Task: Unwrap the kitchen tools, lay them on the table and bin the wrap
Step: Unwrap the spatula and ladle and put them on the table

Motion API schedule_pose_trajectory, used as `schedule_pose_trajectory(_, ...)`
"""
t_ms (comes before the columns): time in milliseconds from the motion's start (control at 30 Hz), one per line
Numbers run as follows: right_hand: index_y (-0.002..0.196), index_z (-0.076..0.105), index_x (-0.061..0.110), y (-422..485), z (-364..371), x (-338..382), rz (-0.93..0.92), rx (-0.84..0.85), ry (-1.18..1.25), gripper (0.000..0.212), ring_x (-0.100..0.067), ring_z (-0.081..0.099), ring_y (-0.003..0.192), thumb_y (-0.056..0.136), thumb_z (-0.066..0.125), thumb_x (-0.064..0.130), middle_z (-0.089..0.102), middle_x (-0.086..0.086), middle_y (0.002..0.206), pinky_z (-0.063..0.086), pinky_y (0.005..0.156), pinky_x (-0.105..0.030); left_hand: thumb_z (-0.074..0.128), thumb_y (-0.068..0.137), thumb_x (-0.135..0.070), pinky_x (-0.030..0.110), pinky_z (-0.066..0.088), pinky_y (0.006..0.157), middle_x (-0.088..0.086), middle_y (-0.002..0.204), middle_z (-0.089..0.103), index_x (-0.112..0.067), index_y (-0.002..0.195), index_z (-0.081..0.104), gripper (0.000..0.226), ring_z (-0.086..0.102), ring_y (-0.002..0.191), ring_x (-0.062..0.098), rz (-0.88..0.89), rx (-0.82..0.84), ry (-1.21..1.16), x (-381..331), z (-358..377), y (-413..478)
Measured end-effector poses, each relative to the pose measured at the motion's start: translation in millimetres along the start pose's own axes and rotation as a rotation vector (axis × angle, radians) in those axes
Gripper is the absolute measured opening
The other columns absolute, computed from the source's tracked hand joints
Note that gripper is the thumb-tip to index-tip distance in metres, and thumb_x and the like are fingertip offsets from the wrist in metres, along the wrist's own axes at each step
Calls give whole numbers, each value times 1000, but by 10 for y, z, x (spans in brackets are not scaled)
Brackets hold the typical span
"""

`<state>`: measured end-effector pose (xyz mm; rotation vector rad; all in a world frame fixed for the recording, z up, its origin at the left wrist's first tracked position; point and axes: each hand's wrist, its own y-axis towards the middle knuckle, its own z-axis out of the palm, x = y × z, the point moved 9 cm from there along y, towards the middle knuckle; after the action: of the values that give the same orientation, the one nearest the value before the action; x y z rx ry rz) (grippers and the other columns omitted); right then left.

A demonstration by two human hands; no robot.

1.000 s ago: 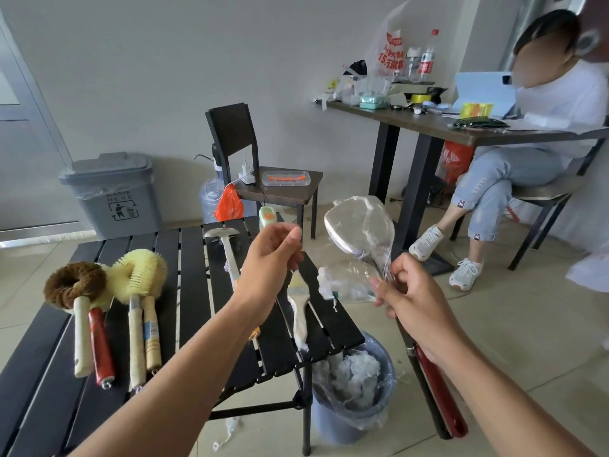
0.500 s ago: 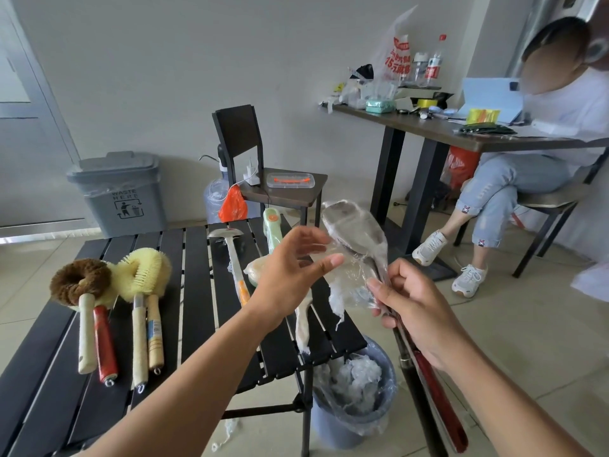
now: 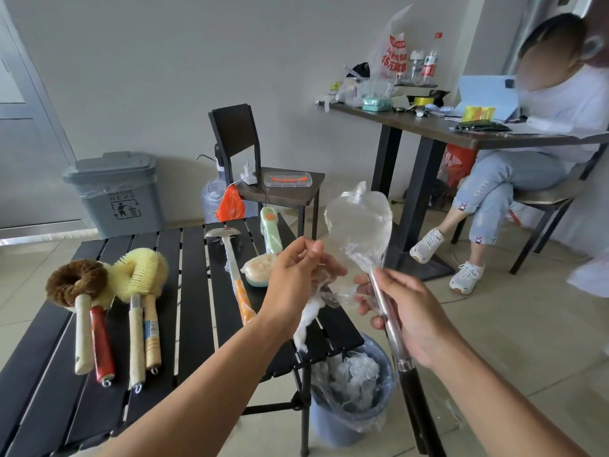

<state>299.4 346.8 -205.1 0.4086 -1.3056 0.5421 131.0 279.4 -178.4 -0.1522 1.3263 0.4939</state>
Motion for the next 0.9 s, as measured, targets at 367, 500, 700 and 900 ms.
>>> schedule_pose_trajectory(367,98,77,2,82,-52,-192,37,-122,-20,10,-13,59,59,95,79,11,68,-6,83,34,38,-19,59,99,-67,24,46,60,-14,72,59,-24,90,58,43,54,60,3,1,-69,380,198,93,44)
schedule_pose_trajectory(500,104,78,11,68,-143,-117,-8,-173,-165,10,-19,78,79,99,77,20,76,-8,96,53,48,-27,68,100,-54,24,37,50,-11,51,41,-21,76,70,41,40,50,13,71,10,512,144,179,52)
schedule_pose_trajectory(700,99,74,22,107,-253,-64,-119,-232,-417,10,-13,61,63,102,71,30,69,-3,81,53,54,-32,58,107,-49,29,31,50,-1,55,42,-18,76,70,45,36,50,15,200,-58,513,-25,102,15)
schedule_pose_trajectory(900,91,73,24,214,-186,-265,-53,-213,-260,11,-12,56,60,100,75,31,62,2,76,44,47,-26,54,109,-48,41,50,62,28,73,64,-18,76,68,47,58,60,30,241,-221,434,-115,-13,-48)
